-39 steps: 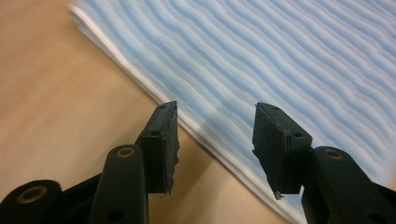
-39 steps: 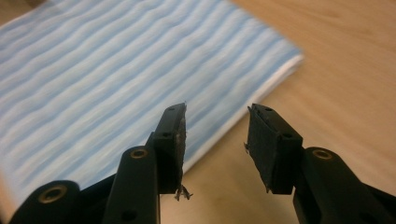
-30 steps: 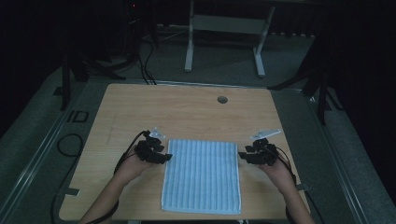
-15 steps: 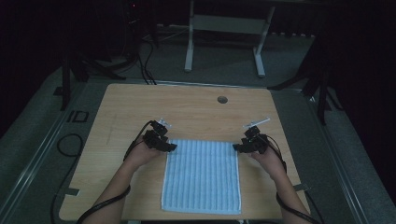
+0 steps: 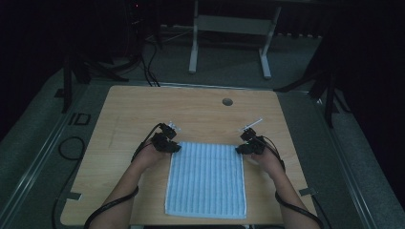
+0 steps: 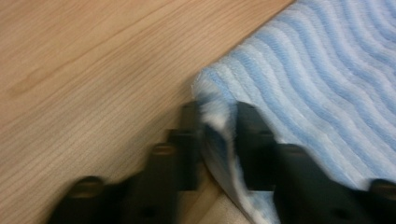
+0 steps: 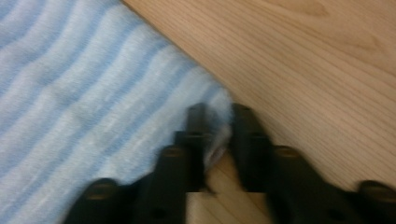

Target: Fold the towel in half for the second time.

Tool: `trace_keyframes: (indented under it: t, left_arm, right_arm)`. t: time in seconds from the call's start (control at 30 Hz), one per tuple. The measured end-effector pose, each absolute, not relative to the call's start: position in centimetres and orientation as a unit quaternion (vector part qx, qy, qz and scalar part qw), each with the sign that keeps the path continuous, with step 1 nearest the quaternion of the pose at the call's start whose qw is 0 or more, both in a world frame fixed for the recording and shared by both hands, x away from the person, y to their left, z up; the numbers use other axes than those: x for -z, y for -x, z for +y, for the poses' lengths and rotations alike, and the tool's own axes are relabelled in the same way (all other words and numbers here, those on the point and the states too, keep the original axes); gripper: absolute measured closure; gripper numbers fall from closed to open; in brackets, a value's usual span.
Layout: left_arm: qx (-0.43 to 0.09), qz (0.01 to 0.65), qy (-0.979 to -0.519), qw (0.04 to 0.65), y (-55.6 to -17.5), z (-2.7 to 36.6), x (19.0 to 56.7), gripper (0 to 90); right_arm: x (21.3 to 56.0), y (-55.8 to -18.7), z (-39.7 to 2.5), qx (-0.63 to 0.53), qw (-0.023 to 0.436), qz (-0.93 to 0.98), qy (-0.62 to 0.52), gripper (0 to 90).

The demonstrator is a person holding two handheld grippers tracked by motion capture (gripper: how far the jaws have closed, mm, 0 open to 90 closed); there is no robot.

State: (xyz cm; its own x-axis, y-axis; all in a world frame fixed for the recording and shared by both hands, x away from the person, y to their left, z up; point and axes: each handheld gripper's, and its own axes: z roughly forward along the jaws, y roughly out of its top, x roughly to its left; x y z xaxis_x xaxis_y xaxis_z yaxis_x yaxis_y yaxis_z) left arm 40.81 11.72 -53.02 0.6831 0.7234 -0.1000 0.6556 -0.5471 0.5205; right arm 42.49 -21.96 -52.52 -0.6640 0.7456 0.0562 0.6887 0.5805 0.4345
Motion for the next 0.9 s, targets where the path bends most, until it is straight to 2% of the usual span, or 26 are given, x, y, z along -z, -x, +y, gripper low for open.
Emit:
trace_keyframes:
  t: [0.07,0.37,0.5,0.63,0.73,0.9]
  left_arm:
    - [-0.069,0.398,-0.87,0.283,-40.8,11.8,52.5,86.6]
    - [-0.103,0.401,-0.847,0.333,-40.1,12.5,48.9,87.5]
    - [-0.103,0.379,-0.845,0.364,-38.9,13.0,47.3,87.4]
    - [-0.104,0.355,-0.849,0.377,-36.8,13.6,46.3,87.4]
    - [-0.098,0.338,-0.853,0.384,-34.9,14.2,46.1,87.4]
    - [-0.091,0.319,-0.857,0.394,-30.8,14.9,46.4,87.3]
  right_arm:
    - [52.1,-42.5,-21.8,-0.217,0.071,0.885,-0.406,86.6]
    - [48.5,-42.6,-22.1,-0.232,0.116,0.882,-0.393,87.0]
    - [46.2,-41.7,-22.5,-0.246,0.138,0.884,-0.373,87.1]
    - [44.4,-39.5,-22.7,-0.264,0.152,0.888,-0.344,87.1]
    - [43.5,-36.4,-23.1,-0.289,0.159,0.89,-0.316,87.1]
    - [43.8,-31.2,-23.6,-0.31,0.157,0.895,-0.28,87.1]
